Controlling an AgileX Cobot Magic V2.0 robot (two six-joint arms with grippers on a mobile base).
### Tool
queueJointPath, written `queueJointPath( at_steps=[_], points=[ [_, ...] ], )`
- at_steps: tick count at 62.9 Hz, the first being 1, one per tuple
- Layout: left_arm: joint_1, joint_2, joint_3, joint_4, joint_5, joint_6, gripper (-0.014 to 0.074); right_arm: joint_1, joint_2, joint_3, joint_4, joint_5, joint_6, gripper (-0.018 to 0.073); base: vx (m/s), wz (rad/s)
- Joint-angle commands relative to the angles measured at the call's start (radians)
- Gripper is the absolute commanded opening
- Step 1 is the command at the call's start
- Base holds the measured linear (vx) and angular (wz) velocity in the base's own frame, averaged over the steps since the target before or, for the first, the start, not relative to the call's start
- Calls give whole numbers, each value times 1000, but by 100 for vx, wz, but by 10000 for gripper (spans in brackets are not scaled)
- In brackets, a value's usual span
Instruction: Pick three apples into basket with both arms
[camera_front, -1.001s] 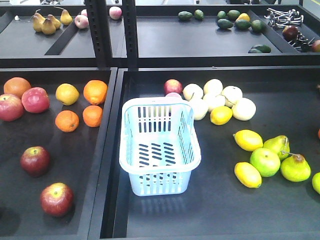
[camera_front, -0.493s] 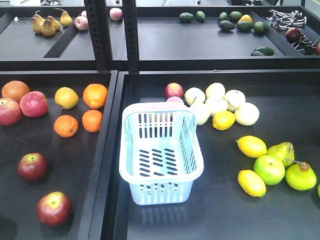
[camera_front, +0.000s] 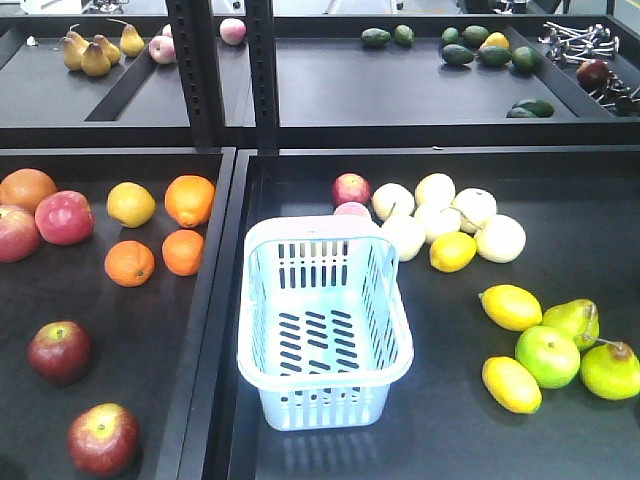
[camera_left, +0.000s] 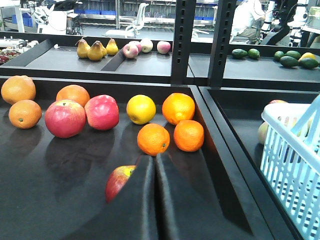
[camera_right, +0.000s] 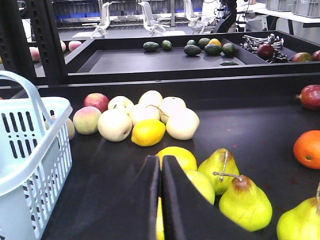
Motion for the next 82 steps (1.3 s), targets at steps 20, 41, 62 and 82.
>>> queueJointPath(
  at_steps=[20, 41, 62, 82],
  points=[
    [-2, -16, 4, 0, -77, -8, -6, -7, -14, 12, -12, -69, -8, -4, 5, 0],
    [-2, -16, 4, 0, -77, -8, -6, -7, -14, 12, -12, -69, -8, -4, 3, 0],
    [-2, -16, 4, 0, -77, -8, -6, -7, -14, 12, -12, -69, -8, -4, 0, 0],
    [-2, -16, 4, 0, -77, -8, -6, -7, -14, 12, -12, -71, -8, -4, 0, 0]
  ],
)
